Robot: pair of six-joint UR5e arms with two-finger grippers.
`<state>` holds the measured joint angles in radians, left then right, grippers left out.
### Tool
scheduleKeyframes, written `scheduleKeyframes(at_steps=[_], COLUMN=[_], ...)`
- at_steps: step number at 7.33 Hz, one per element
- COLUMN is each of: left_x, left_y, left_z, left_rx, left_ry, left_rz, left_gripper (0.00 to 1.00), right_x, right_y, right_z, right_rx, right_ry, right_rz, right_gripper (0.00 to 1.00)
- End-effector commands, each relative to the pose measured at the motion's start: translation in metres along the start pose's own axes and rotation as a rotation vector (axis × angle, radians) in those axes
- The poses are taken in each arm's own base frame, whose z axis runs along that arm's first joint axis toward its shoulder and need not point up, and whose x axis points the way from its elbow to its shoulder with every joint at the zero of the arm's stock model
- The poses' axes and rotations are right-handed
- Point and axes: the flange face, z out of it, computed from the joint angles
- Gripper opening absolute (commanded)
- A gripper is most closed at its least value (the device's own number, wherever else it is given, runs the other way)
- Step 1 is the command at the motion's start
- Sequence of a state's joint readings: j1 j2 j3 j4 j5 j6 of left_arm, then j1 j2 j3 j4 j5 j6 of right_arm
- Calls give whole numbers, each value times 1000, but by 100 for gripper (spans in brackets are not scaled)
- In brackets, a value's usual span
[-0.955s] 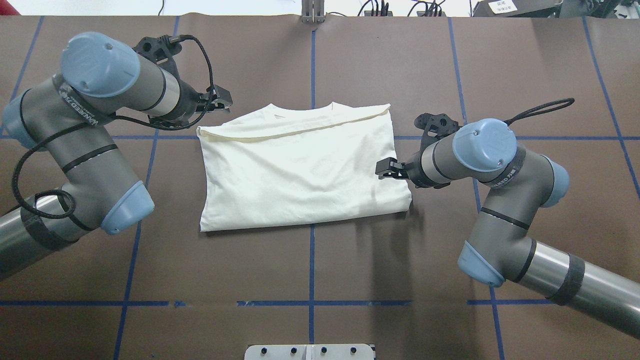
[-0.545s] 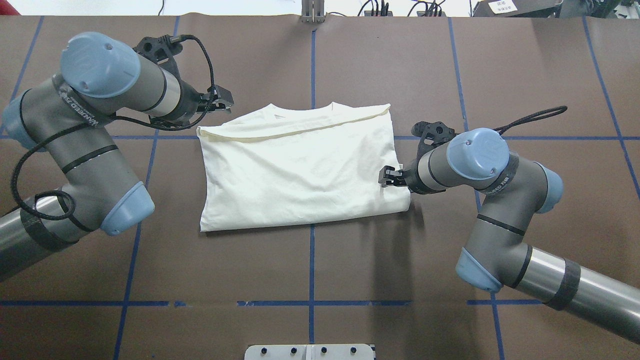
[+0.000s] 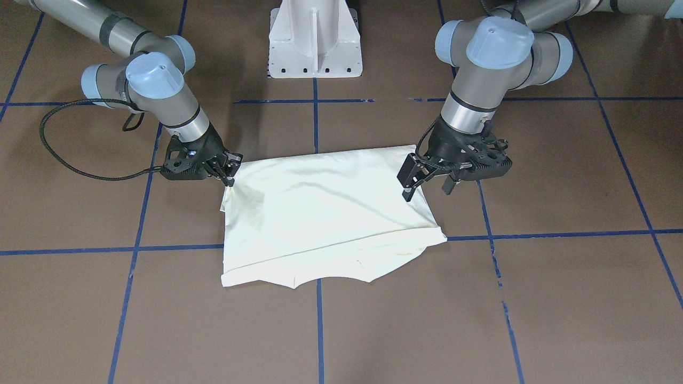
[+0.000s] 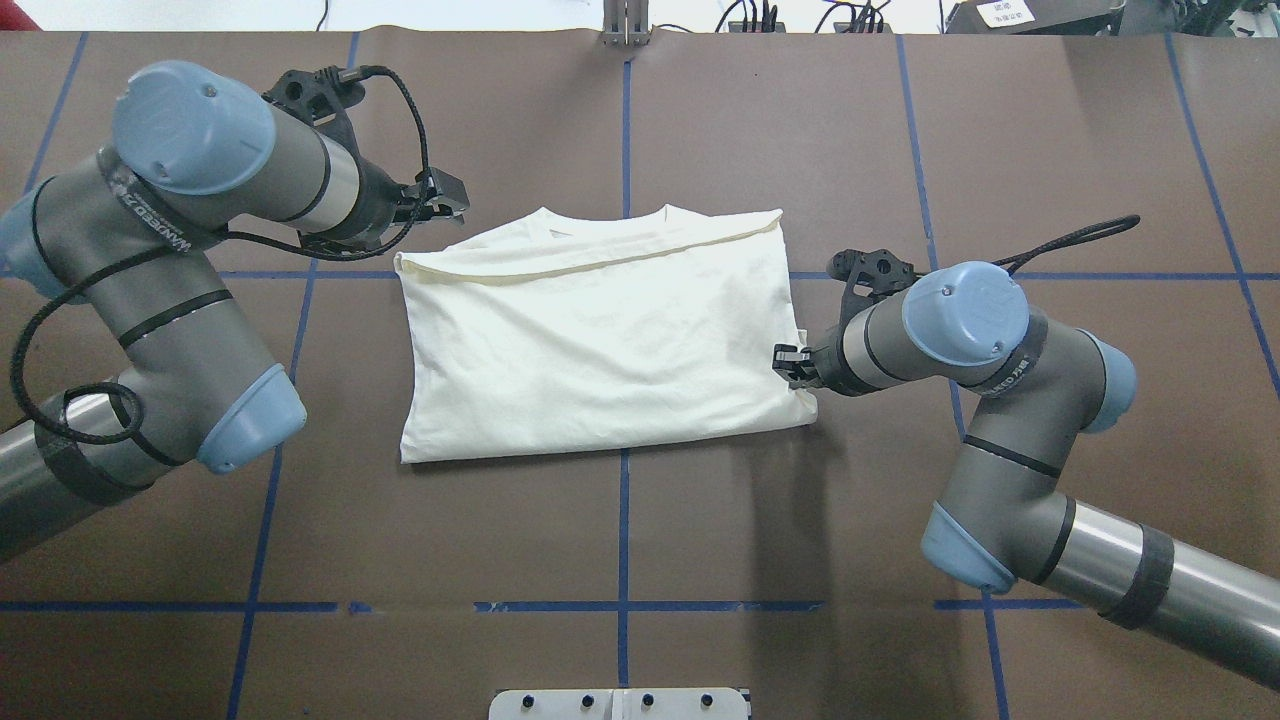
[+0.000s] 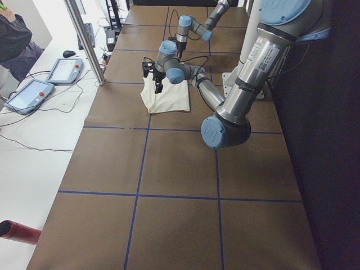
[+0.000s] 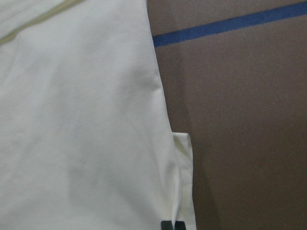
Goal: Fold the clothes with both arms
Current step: 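Move the right gripper down to the folded shirt's side edge and grasp it, then drag the folded shirt toward the robot with the right gripper while the left lowers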
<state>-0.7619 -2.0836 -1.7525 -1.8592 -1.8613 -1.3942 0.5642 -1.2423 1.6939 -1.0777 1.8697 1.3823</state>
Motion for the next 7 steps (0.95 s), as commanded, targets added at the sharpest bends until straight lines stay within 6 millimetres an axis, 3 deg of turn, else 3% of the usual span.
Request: scheduleKeyframes(at_steps=[1, 3, 4, 6, 7], left_x=[-1, -1, -1, 0, 0], left_y=[0, 0, -1, 2, 3], left_z=[-1, -1, -2, 0, 1], left_rx=[1, 1, 2, -2, -4], left_ry=[0, 0, 0, 0, 0], left_rz=[1, 3, 2, 4, 4], left_gripper=[100, 100, 100, 100, 100], right_x=[27, 58, 64, 52, 58], right_y=[54, 129, 158, 226, 268], right_z=[-20, -65, -81, -101, -114], right_rx=[-47, -145, -195, -332, -409], right_ry=[-6, -22, -28, -48, -40], right_rz=[-43, -97, -118, -77, -109], right_gripper=[0, 0, 0, 0, 0])
